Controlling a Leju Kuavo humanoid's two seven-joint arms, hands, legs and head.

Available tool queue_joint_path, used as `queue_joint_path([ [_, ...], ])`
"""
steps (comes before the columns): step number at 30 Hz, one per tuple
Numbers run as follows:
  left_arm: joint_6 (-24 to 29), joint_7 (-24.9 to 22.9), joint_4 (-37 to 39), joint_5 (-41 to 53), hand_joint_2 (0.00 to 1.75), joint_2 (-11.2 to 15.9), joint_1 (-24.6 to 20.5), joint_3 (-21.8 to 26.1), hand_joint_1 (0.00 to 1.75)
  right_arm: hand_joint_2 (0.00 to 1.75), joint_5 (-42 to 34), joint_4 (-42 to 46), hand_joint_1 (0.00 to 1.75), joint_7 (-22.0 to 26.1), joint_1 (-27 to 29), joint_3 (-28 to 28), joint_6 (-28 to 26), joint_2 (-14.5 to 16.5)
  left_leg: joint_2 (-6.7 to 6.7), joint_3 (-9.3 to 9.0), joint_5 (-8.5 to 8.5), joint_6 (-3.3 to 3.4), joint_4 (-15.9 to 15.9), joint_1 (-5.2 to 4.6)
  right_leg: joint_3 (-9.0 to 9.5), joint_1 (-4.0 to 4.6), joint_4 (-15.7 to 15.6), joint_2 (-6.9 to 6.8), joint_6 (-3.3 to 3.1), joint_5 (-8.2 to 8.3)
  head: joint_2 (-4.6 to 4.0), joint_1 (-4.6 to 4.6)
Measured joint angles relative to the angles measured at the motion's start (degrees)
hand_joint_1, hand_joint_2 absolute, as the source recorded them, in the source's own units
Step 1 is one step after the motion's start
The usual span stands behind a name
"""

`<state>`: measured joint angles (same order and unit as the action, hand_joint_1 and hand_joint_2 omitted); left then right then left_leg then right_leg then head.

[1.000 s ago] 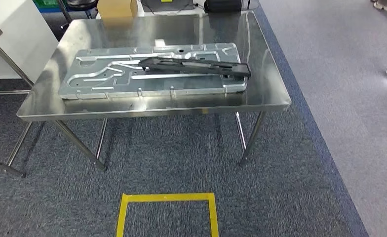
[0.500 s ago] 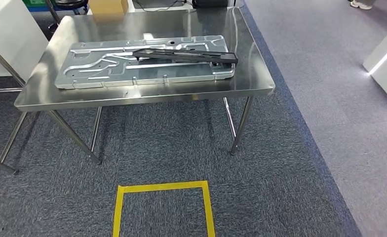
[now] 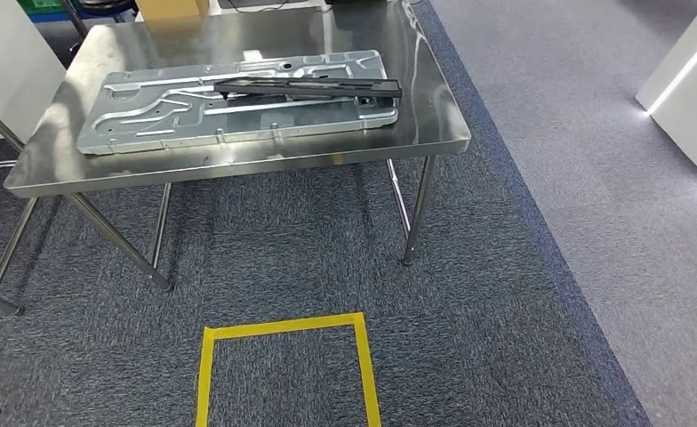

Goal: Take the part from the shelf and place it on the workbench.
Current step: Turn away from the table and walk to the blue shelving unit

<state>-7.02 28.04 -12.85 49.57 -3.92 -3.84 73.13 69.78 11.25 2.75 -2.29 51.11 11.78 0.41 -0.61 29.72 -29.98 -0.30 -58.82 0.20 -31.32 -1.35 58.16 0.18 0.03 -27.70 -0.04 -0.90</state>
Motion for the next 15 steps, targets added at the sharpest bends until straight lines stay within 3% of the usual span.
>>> queue_joint_path([
  [1,-0.2,-0.1,0.0,0.5,0.00,0.0,-0.2,-0.3,0.00,0.00,-0.4,0.0,0.00,-0.4,0.0,0.1,-0.1,0.1,0.06,0.90,-1.80,-0.26,-2.1,0.09,-0.39,-0.02,-0.1,-0.09,-0.45,0.36,0.00,-0.04],
  [3,-0.5,-0.2,0.0,1.1,0.00,0.1,-0.4,-0.8,0.00,0.00,-0.9,0.0,0.00,-0.7,0.1,0.4,-0.5,0.3,0.10,3.62,-6.30,-0.58,-9.3,0.22,-1.30,0.18,0.0,-0.16,-0.93,1.06,0.00,-0.13],
  [4,-0.5,-0.2,0.0,1.3,0.00,0.1,-0.5,-1.0,0.00,0.00,-1.0,0.0,0.00,-0.7,0.2,0.6,-0.8,0.4,0.10,4.84,-7.96,-0.64,-12.9,0.27,-1.85,0.32,0.1,-0.18,-1.00,1.40,0.00,-0.14],
  [5,-0.5,-0.2,0.0,1.4,0.00,0.1,-0.5,-1.2,0.00,0.00,-1.1,0.0,0.00,-0.6,0.3,0.6,-1.1,0.5,0.10,5.32,-8.58,-0.61,-15.0,0.28,-2.38,0.42,0.2,-0.17,-1.02,1.72,0.00,-0.15],
  [6,-0.4,-0.2,0.0,1.5,0.00,0.1,-0.4,-1.3,0.00,0.00,-1.1,0.0,0.00,-0.5,0.4,0.7,-1.4,0.6,0.10,4.72,-8.06,-0.51,-14.7,0.27,-2.89,0.49,0.4,-0.16,-0.99,2.04,0.00,-0.15],
  [7,-0.4,-0.3,0.0,1.5,0.00,0.1,-0.4,-1.5,0.00,0.00,-1.2,0.0,0.00,-0.4,0.5,0.8,-1.6,0.7,0.10,3.00,-6.59,-0.33,-12.2,0.27,-3.32,0.52,0.5,-0.13,-0.92,2.36,0.00,-0.16],
  [10,-0.3,-0.3,0.0,1.6,0.00,0.2,-0.7,-1.8,0.00,0.00,-1.2,0.0,0.00,-0.2,0.5,0.9,-1.7,1.0,0.22,-3.70,-2.27,0.45,0.1,0.03,-4.18,0.58,0.6,-0.08,-0.28,3.45,0.00,-0.14],
  [11,-0.3,-0.3,0.0,1.6,0.00,0.3,-0.7,-1.9,0.00,0.00,-1.2,0.0,0.00,-0.2,0.5,0.9,-1.7,1.0,0.27,-4.54,-1.76,0.70,2.1,-0.17,-4.36,0.56,0.6,-0.11,0.07,3.87,0.00,-0.13],
  [14,-0.3,-0.3,0.0,1.5,0.00,0.3,-0.7,-2.0,0.00,0.00,-1.0,0.0,0.00,-0.2,0.5,0.9,-1.7,1.1,0.21,-3.90,-0.52,1.61,2.7,-0.49,-4.68,0.35,0.4,-0.15,1.24,5.05,-0.01,-0.09],
  [15,-0.2,-0.3,0.0,1.3,0.00,0.3,-0.7,-2.0,0.00,0.00,-0.7,-0.1,0.00,-0.2,0.5,0.9,-1.7,1.2,0.09,-3.48,0.17,2.03,2.8,-0.44,-4.97,0.31,0.8,-0.13,1.49,4.35,-0.01,-0.06],
])
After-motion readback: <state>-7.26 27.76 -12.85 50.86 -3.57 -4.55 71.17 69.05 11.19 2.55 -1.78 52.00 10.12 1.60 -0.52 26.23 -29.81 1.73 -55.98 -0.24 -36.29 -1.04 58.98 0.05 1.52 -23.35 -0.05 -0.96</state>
